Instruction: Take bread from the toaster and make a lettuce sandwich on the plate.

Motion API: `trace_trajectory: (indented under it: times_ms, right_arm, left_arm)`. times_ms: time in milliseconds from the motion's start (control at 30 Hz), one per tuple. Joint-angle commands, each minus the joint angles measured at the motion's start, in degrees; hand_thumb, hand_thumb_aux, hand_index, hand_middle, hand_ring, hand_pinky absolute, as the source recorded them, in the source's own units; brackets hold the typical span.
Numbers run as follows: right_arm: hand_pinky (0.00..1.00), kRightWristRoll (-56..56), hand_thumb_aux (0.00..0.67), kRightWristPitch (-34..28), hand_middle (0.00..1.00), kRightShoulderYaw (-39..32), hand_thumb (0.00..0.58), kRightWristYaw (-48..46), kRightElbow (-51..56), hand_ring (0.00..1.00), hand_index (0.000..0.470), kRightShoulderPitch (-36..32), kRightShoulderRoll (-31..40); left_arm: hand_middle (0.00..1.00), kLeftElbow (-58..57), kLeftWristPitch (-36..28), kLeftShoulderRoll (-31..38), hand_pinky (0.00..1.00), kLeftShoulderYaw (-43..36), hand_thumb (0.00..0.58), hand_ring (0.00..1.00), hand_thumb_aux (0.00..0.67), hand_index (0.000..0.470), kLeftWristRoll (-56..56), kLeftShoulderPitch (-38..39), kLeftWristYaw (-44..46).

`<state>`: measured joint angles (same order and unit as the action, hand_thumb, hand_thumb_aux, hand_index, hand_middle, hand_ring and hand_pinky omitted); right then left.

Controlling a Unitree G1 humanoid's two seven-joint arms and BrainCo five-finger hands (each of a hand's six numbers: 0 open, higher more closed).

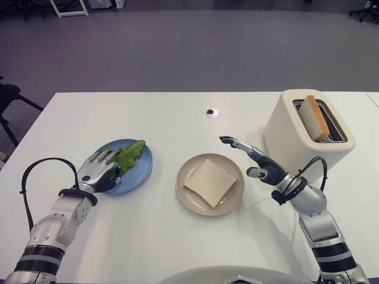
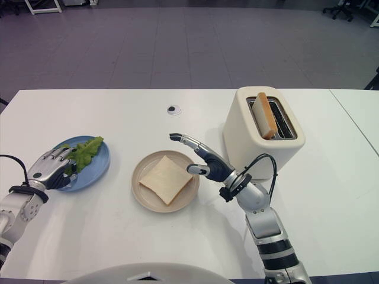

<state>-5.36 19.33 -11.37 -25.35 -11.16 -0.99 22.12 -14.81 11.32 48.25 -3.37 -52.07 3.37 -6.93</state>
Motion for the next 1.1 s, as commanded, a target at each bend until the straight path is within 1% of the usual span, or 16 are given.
trace_trajectory:
  times_ms: [33,333,367,400,433,500,533,567,633,667,700,733,767,800,933,1100]
  right_arm:
    - [0.00,-0.4,0.000,0.4,0.00,-0.3,0.000,-0.2,0.9,0.00,0.000,-0.9,-0.2]
    - [0.00,-1.2,0.000,1.1,0.00,-0.3,0.000,0.0,2.1,0.00,0.000,-1.3,-0.3]
    - [0.00,-1.2,0.000,1.1,0.00,-0.3,0.000,-0.1,2.1,0.00,0.000,-1.3,-0.3]
    - [0.00,-1.2,0.000,1.2,0.00,-0.3,0.000,-0.1,2.1,0.00,0.000,-1.4,-0.2]
    - [0.00,-1.2,0.000,1.2,0.00,-0.3,0.000,-0.1,2.1,0.00,0.000,-1.4,-0.2]
    - [0.00,-1.2,0.000,1.3,0.00,-0.2,0.000,-0.1,2.0,0.00,0.000,-1.4,-0.1]
    - [0.00,-1.2,0.000,1.3,0.00,-0.2,0.000,-0.1,2.0,0.00,0.000,-1.4,-0.1]
    - [0.00,-1.2,0.000,1.4,0.00,-0.2,0.000,-0.1,2.1,0.00,0.000,-1.5,-0.1]
    - [0.00,-1.3,0.000,1.5,0.00,-0.2,0.000,-0.1,2.3,0.00,0.000,-1.5,0.0]
    - [0.00,-1.3,0.000,1.4,0.00,-0.3,0.000,-0.1,2.3,0.00,0.000,-1.5,-0.1]
    - [0.00,-1.4,0.000,1.4,0.00,-0.3,0.000,-0.1,2.2,0.00,0.000,-1.5,-0.1]
    - [0.00,-1.4,0.000,1.4,0.00,-0.4,0.000,0.0,2.2,0.00,0.000,-1.5,-0.1]
    - [0.00,-1.5,0.000,1.4,0.00,-0.4,0.000,0.0,2.2,0.00,0.000,-1.5,-0.2]
    - [0.00,-1.5,0.000,1.4,0.00,-0.4,0.000,0.0,2.3,0.00,0.000,-1.5,-0.2]
    - [0.00,-1.7,0.000,1.5,0.00,-0.6,0.000,0.1,2.7,0.00,0.000,-1.6,-0.3]
    - [0.00,-2.0,0.000,1.6,0.00,-0.8,0.000,0.1,3.1,0.00,0.000,-1.9,-0.5]
  left_arm:
    - [0.00,-1.9,1.0,0.4,0.00,-1.5,0.580,0.00,0.670,0.470,1.1,-0.8,-0.4]
    - [0.00,-0.7,1.3,1.4,0.00,-0.8,0.580,0.00,0.670,0.470,2.2,0.1,-3.0]
    - [0.00,0.1,1.2,1.6,0.00,-0.4,0.578,0.00,0.631,0.442,2.5,0.6,-2.9]
    - [0.00,0.8,1.2,1.7,0.00,0.1,0.527,0.00,0.468,0.328,2.9,1.1,-2.8]
    - [0.00,1.8,1.1,1.8,0.00,0.7,0.528,0.00,0.470,0.330,3.4,1.6,-2.6]
    - [0.00,4.3,0.8,2.4,0.00,2.2,0.514,0.00,0.444,0.311,4.5,2.8,-2.0]
    - [0.00,5.4,0.5,2.7,0.00,2.9,0.487,0.00,0.402,0.282,4.9,3.2,-1.8]
    - [0.00,6.2,0.2,2.9,0.00,3.3,0.485,0.00,0.399,0.280,4.9,3.5,-1.6]
    - [0.00,7.1,-0.3,3.0,0.00,3.6,0.503,0.00,0.426,0.299,4.8,3.9,-1.3]
    - [0.00,7.2,-0.4,3.1,0.00,3.6,0.493,0.00,0.410,0.288,4.7,4.0,-1.2]
    - [0.00,7.0,-0.5,3.1,0.00,3.5,0.464,0.00,0.370,0.260,4.6,3.9,-1.1]
    - [0.00,5.8,-0.9,3.0,0.00,2.9,0.304,0.00,0.208,0.146,4.0,3.3,-1.2]
    - [0.00,4.5,-1.0,2.9,0.00,2.2,0.223,0.00,0.145,0.101,3.4,2.6,-1.3]
    - [0.00,2.9,-1.1,2.8,0.00,1.5,0.000,0.00,0.000,0.000,2.8,1.6,-1.6]
    - [0.00,-2.6,-0.7,2.5,0.00,-1.0,0.000,0.00,0.000,0.000,2.3,-2.6,-2.1]
    - [0.00,-7.0,-0.1,2.3,0.00,-3.4,0.000,0.00,0.000,0.000,2.4,-5.4,-2.2]
